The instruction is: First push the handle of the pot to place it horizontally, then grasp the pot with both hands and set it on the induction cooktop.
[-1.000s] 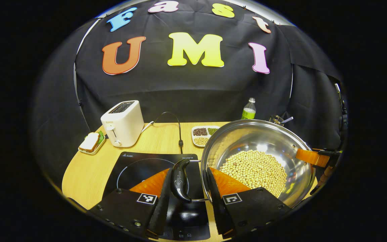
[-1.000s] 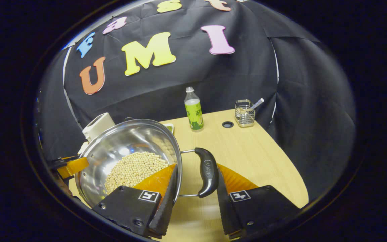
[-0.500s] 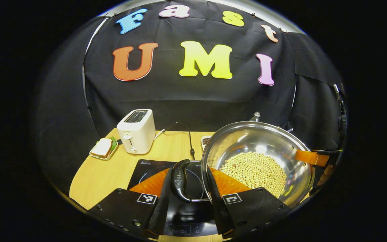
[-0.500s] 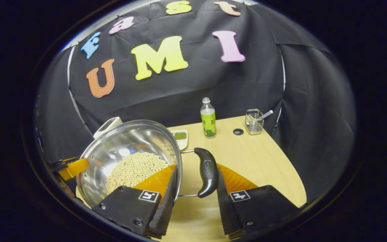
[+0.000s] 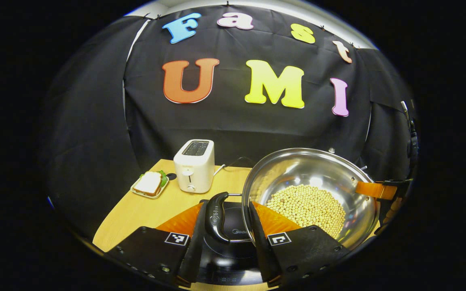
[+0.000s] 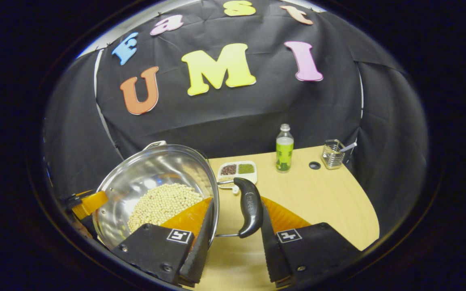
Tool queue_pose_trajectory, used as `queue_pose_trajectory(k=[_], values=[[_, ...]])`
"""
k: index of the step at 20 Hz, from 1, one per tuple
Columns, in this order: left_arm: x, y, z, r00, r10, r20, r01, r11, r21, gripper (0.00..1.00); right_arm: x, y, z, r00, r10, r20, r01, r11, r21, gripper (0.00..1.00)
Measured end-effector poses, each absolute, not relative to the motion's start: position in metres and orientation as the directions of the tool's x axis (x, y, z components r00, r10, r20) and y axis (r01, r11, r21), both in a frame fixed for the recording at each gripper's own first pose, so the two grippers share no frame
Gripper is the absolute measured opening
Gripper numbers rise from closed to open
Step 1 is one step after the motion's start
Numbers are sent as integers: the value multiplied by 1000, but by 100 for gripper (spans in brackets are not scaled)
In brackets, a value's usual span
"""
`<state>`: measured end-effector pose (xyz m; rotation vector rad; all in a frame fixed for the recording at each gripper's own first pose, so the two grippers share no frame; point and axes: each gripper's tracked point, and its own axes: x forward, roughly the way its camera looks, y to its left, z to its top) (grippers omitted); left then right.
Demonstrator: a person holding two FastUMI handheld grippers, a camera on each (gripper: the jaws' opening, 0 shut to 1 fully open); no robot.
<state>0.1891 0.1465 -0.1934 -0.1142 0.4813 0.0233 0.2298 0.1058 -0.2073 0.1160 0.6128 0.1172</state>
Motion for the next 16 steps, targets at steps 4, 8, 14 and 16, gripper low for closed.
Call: queue_pose_trajectory(k=[4,8,14,16], values=[[194,179,-204,886,30,-463,-86,991,-101,56,238,139,-218,805,159,-572,-93,985,142,61],[197,203,-225,874,53,-483,-120,987,-109,55,248,166,-237,798,164,-580,-110,986,128,61],[212,229,-268,846,74,-527,-161,979,-122,56,265,195,-281,783,160,-601,-119,987,107,62],[216,235,-283,835,80,-544,-170,978,-117,56,269,201,-297,774,158,-614,-120,987,104,62]])
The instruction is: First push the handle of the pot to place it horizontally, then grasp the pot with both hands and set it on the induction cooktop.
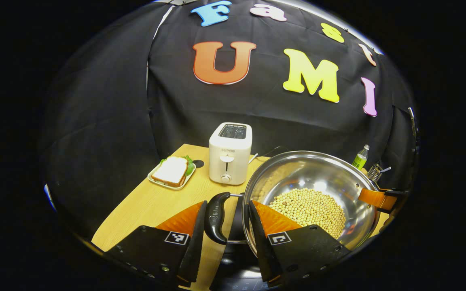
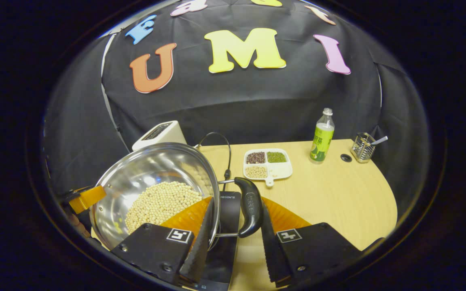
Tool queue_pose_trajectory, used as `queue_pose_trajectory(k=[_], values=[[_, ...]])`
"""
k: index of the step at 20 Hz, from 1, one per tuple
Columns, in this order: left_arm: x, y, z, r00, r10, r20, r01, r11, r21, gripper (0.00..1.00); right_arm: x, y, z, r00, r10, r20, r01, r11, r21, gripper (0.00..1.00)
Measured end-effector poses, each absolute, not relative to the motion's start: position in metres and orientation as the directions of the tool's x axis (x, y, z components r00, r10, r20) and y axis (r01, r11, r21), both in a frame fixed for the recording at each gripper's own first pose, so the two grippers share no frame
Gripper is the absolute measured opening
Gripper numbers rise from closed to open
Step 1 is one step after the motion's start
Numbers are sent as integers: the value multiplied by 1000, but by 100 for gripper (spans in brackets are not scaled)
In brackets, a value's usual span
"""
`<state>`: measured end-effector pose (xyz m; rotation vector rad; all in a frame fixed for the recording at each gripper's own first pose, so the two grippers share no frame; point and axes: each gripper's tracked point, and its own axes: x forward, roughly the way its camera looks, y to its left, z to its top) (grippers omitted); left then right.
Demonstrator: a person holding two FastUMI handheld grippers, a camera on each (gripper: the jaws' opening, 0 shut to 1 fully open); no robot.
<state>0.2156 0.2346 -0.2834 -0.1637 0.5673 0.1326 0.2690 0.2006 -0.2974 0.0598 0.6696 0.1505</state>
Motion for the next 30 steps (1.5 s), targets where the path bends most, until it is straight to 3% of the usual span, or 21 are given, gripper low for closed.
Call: queue_pose_trajectory(k=[8,30], values=[[232,229,-330,812,42,-582,-125,987,-104,56,270,195,-352,723,118,-680,-85,993,81,62],[232,230,-330,876,26,-482,-88,990,-107,58,271,200,-353,776,139,-615,-61,987,146,65]])
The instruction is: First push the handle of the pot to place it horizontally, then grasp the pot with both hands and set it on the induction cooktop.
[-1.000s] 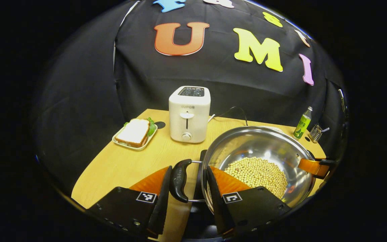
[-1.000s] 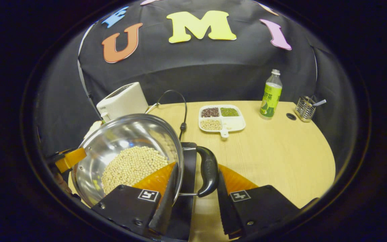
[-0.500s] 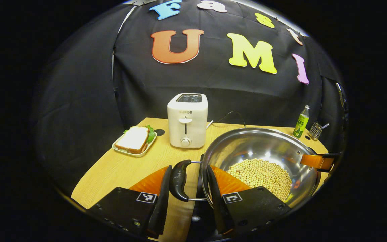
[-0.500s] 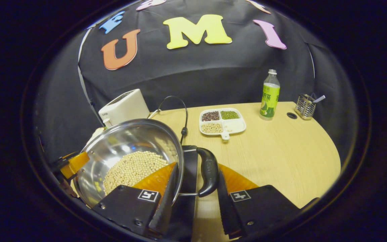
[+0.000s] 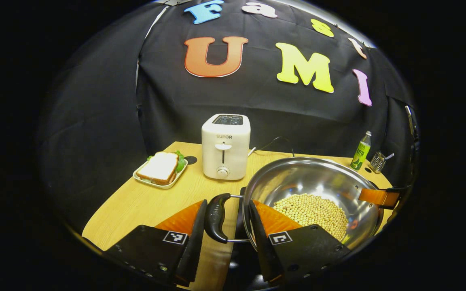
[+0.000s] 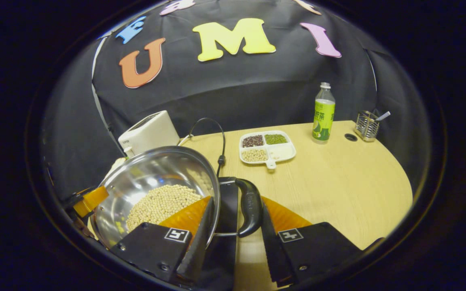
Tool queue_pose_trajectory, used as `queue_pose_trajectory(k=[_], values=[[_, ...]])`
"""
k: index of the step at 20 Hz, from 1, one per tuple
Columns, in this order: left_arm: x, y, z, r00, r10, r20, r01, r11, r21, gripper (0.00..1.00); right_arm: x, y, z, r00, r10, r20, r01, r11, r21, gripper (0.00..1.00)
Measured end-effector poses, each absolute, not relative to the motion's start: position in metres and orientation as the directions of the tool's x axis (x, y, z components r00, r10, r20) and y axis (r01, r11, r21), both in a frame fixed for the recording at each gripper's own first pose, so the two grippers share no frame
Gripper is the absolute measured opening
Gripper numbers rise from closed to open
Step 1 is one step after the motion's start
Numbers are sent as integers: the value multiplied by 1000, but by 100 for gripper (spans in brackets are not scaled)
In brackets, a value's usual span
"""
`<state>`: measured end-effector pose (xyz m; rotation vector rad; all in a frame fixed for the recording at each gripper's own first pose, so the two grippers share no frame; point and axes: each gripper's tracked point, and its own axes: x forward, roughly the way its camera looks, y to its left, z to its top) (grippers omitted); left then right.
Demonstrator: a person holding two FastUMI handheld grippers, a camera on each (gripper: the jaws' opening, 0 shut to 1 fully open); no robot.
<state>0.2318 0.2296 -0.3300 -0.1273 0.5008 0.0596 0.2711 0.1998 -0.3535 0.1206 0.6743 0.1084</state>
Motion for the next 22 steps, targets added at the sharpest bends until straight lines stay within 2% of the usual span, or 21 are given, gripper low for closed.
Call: queue_pose_trajectory(k=[4,5,6,7,9,12,14,15,22], values=[[231,237,-315,894,37,-446,-99,988,-116,62,277,206,-349,790,183,-585,-99,980,172,70],[230,238,-305,903,42,-429,-98,989,-110,66,276,207,-349,785,194,-589,-112,979,172,78],[228,237,-295,912,41,-408,-90,991,-102,65,274,205,-346,788,193,-585,-114,979,168,81],[224,235,-284,918,44,-394,-86,992,-89,84,271,206,-338,796,199,-572,-125,978,165,82],[212,231,-268,927,60,-370,-84,995,-51,89,264,203,-323,818,208,-536,-141,976,165,89],[193,229,-243,936,119,-332,-121,993,14,96,248,198,-292,856,220,-467,-162,974,161,90],[178,217,-229,940,128,-317,-132,991,11,96,232,188,-275,878,207,-432,-163,977,137,93],[169,206,-222,942,114,-315,-120,993,1,96,226,184,-267,888,202,-412,-165,978,125,98],[115,151,-180,958,77,-278,-74,997,21,95,170,140,-228,930,175,-324,-150,984,100,96]])
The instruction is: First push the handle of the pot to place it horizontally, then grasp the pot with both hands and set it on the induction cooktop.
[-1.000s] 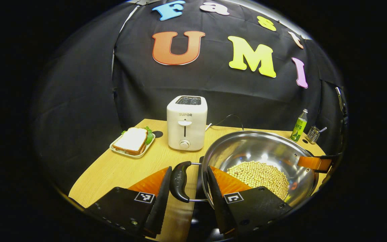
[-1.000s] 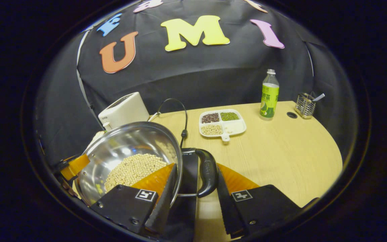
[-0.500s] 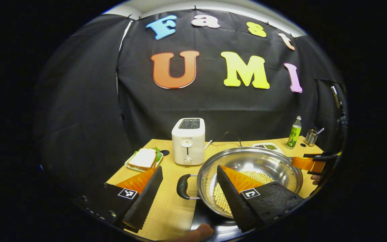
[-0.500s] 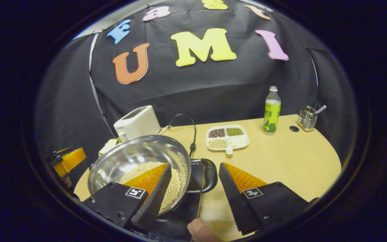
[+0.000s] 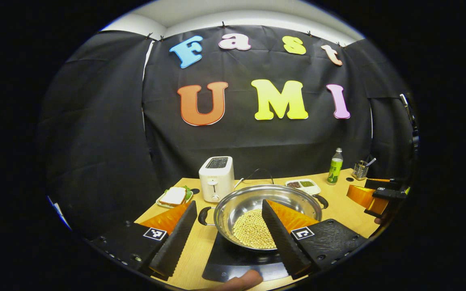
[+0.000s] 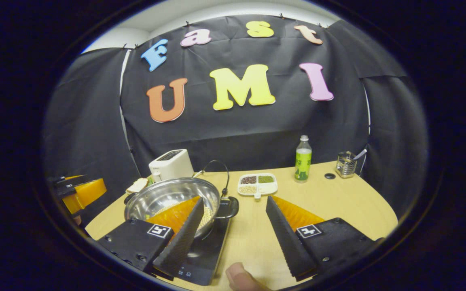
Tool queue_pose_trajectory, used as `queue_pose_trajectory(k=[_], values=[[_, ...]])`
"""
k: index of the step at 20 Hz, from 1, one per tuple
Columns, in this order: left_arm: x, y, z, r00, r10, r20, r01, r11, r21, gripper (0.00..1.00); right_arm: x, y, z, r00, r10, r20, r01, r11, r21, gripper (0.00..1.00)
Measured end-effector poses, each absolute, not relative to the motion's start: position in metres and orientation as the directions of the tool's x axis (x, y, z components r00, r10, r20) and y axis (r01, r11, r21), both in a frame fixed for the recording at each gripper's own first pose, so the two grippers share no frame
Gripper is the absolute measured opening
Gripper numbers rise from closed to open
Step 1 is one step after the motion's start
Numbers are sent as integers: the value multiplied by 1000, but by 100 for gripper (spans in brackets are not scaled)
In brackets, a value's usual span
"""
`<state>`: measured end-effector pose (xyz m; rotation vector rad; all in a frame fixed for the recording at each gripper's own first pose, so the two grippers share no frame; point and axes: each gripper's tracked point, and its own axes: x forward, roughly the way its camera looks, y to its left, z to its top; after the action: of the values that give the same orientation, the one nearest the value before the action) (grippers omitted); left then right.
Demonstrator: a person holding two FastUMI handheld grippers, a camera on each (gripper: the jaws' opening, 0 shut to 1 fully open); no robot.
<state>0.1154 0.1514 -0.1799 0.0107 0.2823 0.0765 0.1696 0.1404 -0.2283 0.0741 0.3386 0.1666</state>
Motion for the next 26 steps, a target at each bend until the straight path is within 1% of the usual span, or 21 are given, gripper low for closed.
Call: queue_pose_trajectory(k=[1,2,8,11,14,18,19,20,22,23,26], values=[[107,142,-173,961,65,-269,-62,998,19,95,161,132,-223,935,165,-314,-143,986,91,98],[99,134,-165,965,60,-254,-57,998,17,96,152,125,-216,941,157,-299,-138,987,85,96],[55,107,-119,986,72,-151,-67,997,33,95,94,77,-171,974,108,-197,-99,993,57,98],[31,98,-99,990,76,-119,-74,997,26,96,67,56,-154,981,91,-169,-83,995,53,96],[11,89,-70,996,77,-54,-77,997,8,95,39,32,-135,988,85,-127,-80,996,41,96],[-7,65,-63,998,24,-63,-25,1000,-16,95,14,-3,-109,997,36,-69,-36,999,2,96],[-9,62,-60,998,23,-60,-24,1000,-15,95,8,-9,-102,999,20,-48,-21,1000,-14,96],[-12,60,-57,998,27,-54,-28,999,-15,95,1,-15,-95,1000,4,-30,-5,1000,-28,99],[-18,55,-53,999,34,-36,-35,999,-32,95,-7,-22,-87,1000,-17,-1,17,999,-47,96],[-21,51,-52,999,28,-27,-29,999,-46,95,-12,-22,-84,1000,-18,12,19,998,-54,99],[-31,46,-53,1000,14,-11,-15,997,-73,95,-22,-18,-81,999,0,32,2,998,-56,96]])
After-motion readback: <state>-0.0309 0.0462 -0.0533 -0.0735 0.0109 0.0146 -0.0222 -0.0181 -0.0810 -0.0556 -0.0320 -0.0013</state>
